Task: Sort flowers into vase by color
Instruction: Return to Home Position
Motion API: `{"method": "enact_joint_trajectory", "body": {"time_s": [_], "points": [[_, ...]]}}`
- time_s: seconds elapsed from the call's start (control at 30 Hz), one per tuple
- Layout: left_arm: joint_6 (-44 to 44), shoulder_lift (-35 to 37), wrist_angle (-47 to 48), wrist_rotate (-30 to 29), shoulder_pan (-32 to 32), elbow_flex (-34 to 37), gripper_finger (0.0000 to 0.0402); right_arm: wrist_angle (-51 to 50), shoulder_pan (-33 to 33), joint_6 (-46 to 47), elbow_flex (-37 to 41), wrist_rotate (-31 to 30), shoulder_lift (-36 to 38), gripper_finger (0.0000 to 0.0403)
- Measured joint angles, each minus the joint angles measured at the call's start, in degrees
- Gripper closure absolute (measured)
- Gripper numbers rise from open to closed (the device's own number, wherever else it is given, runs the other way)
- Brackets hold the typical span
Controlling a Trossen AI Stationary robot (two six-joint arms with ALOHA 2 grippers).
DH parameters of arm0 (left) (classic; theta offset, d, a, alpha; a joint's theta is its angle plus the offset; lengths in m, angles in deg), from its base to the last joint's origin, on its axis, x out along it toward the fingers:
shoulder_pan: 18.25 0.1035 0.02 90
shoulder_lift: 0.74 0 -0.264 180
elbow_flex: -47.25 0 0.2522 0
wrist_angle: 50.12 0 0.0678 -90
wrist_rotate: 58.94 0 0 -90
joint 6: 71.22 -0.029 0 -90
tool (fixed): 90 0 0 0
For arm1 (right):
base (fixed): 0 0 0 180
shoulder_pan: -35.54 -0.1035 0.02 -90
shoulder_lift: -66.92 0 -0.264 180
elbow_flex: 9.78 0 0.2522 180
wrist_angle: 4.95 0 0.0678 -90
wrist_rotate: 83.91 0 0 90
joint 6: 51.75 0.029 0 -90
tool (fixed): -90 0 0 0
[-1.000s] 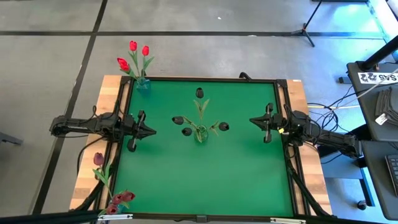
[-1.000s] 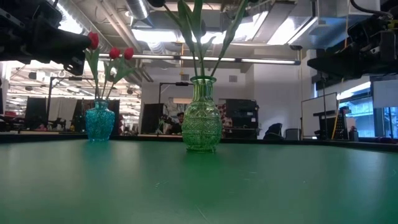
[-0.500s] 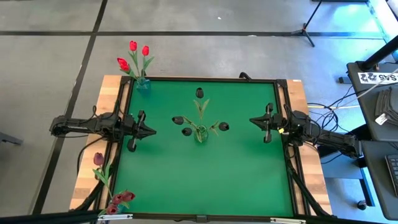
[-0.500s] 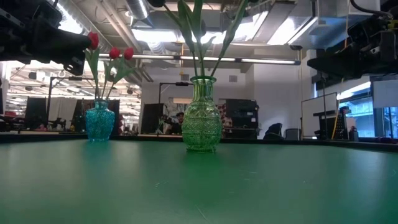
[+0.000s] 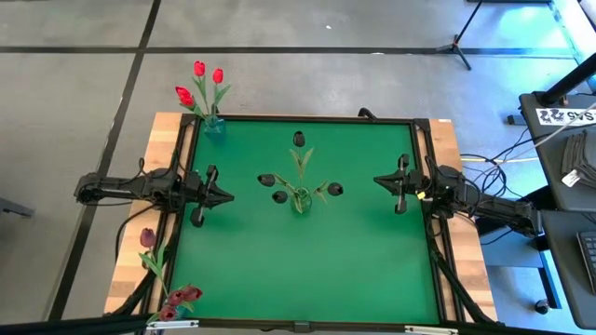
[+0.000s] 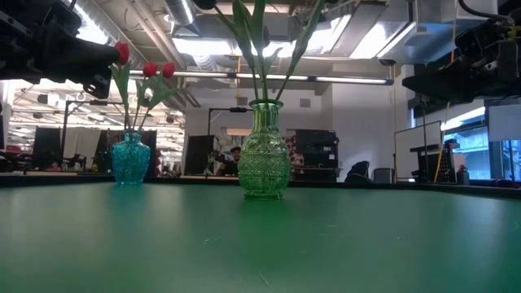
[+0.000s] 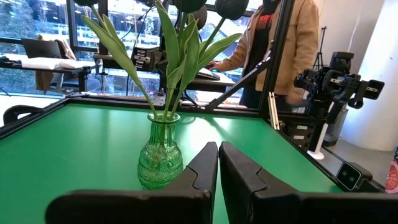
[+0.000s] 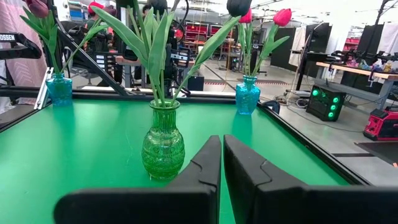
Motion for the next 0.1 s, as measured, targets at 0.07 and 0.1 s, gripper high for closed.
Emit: {"method": "enact_joint_trajectory", "body": {"time_s": [0.07,0.1], "points": [[0.0,0.0,0.0,-0.02,0.0,0.0,0.0385,0.01,0.0,0.0,0.0,0.0,0.0,0.0384],[0.0,0.0,0.0,-0.02,0.0,0.0,0.0385,-0.01,0.0,0.0,0.0,0.0,0.0,0.0384]]}}
